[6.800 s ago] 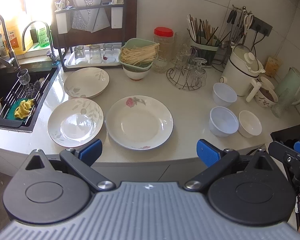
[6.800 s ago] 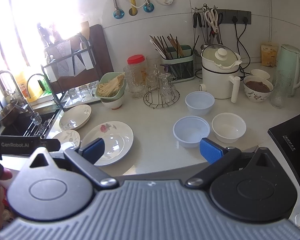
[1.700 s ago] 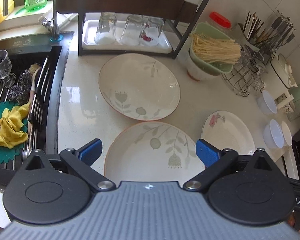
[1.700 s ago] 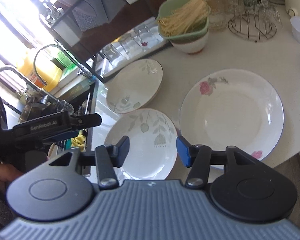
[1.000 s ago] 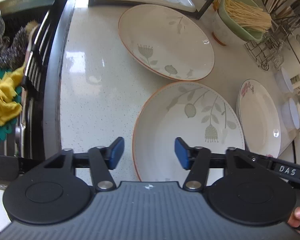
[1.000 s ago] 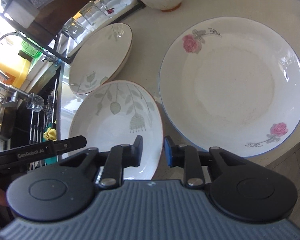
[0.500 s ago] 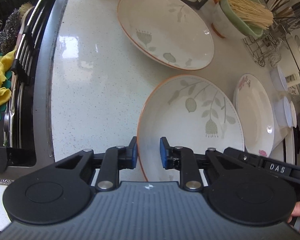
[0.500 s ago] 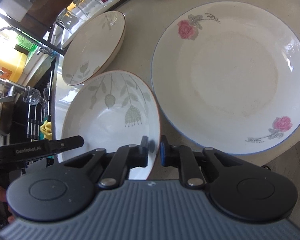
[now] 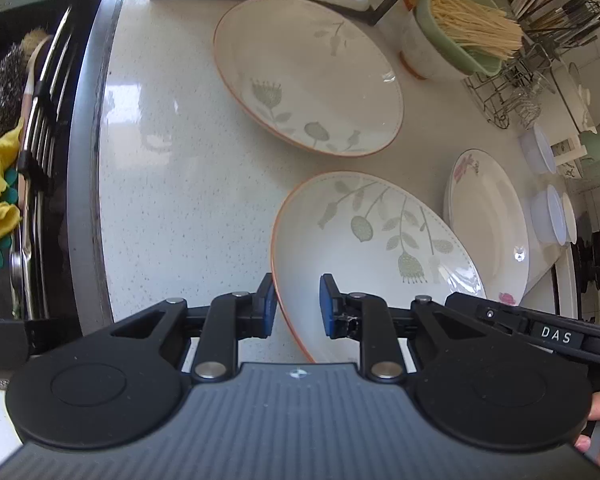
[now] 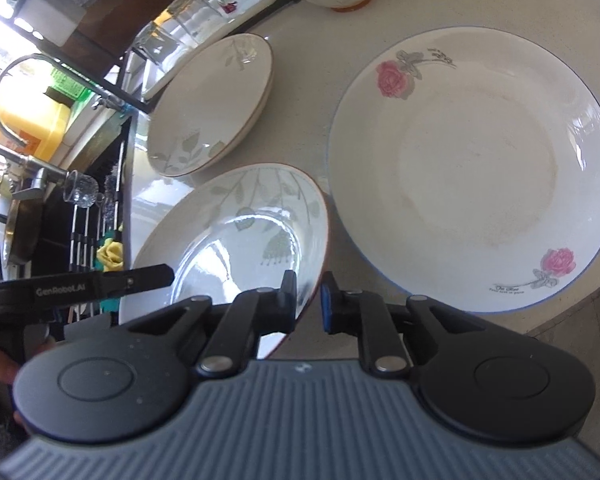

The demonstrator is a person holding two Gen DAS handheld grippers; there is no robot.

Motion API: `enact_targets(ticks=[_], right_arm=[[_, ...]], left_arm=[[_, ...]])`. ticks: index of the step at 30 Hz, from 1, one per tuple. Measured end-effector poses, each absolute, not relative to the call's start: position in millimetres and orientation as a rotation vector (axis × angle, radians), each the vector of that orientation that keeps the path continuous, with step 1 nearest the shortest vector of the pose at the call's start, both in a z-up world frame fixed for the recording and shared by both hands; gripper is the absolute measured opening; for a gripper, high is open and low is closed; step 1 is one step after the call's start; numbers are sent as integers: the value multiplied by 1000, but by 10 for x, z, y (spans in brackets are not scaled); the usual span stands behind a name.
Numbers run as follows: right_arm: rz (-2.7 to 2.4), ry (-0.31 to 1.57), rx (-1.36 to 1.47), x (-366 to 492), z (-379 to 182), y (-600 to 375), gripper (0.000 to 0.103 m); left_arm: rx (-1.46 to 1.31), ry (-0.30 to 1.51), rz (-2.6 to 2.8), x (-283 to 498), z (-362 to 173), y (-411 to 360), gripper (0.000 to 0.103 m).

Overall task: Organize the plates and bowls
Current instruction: 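Lift the leaf-pattern plate and lower it onto the rose plate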

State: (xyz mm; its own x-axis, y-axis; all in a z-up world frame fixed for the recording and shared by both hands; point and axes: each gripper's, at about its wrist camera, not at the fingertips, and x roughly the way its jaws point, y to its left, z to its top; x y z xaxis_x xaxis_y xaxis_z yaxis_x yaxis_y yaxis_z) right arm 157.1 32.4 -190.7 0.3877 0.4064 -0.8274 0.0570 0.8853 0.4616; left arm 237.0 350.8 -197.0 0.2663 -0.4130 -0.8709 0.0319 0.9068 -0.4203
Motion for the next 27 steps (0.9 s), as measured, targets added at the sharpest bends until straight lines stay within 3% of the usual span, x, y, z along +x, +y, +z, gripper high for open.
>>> enact_targets(ticks=[14, 27], right_arm=[[250, 1051, 473, 1565, -1466, -52, 16], [244, 948, 486, 1647, -1386, -896, 15]], left_arm=[[-345, 1212, -385, 2443, -1528, 3188, 26], [-368, 1181, -398, 2371, -1392, 2310, 26]])
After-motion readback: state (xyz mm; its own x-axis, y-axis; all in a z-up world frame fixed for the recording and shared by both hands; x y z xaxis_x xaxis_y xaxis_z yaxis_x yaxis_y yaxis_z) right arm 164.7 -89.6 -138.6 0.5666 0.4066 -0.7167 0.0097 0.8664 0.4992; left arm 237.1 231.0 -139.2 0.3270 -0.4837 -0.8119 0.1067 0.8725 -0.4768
